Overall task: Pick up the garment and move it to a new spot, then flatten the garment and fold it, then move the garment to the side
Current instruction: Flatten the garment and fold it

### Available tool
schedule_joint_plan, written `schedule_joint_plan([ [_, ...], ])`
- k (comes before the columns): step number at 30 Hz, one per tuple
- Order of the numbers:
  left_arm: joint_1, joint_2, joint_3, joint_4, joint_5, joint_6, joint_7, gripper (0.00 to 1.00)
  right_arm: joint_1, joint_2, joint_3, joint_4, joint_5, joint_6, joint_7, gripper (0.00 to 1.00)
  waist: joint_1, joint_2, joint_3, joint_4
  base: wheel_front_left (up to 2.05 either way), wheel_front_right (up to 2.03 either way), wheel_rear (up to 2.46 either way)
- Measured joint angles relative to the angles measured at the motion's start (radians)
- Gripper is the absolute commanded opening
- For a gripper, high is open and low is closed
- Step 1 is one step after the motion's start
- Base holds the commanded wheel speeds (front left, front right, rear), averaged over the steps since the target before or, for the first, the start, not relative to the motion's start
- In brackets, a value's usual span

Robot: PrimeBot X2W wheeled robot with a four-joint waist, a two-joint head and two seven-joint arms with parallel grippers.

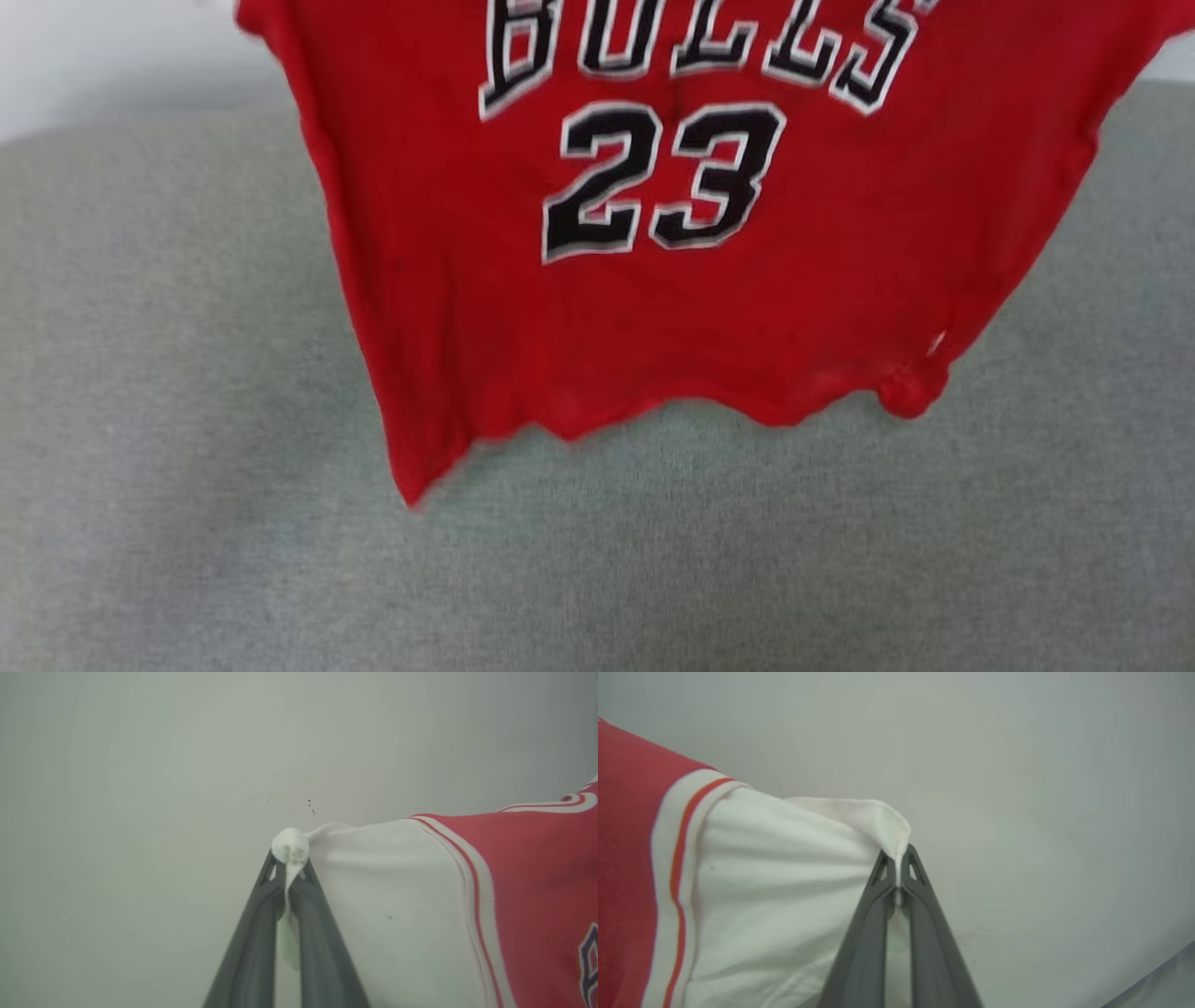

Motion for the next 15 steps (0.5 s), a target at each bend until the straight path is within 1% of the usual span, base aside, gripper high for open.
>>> schedule_joint_plan([
  [3, -0.122, -0.032, -0.024, 0.097, 0.031, -0.027, -0.020, 0.00, -0.097, 0.016, 0.024, 0.053, -0.009, 0.000, -0.019, 0.00, 0.0000, 0.0000, 0.058, -0.005, 0.00, 0.00, 0.00],
  [4, -0.163, -0.043, -0.029, 0.132, 0.042, -0.027, -0.030, 0.00, -0.130, 0.024, 0.034, 0.076, -0.012, 0.000, -0.031, 0.00, 0.0000, 0.0000, 0.079, -0.007, 0.00, 0.00, 0.00],
  [6, -0.241, -0.061, -0.046, 0.203, 0.072, -0.042, -0.047, 0.00, -0.199, 0.049, 0.047, 0.130, -0.014, 0.000, -0.048, 0.00, 0.0001, 0.0000, 0.121, -0.013, 0.00, 0.00, 0.00],
  [9, -0.365, -0.110, -0.075, 0.303, 0.114, -0.053, -0.082, 0.00, -0.311, 0.082, 0.058, 0.199, -0.021, 0.000, -0.083, 0.00, 0.0001, 0.0000, 0.185, -0.021, 0.00, 0.00, 0.00],
  [15, -0.606, -0.193, -0.098, 0.512, 0.190, -0.072, -0.221, 0.00, -0.526, 0.138, 0.080, 0.353, -0.124, 0.000, -0.194, 0.00, 0.0002, 0.0000, 0.305, -0.030, 0.00, 0.00, 0.00],
])
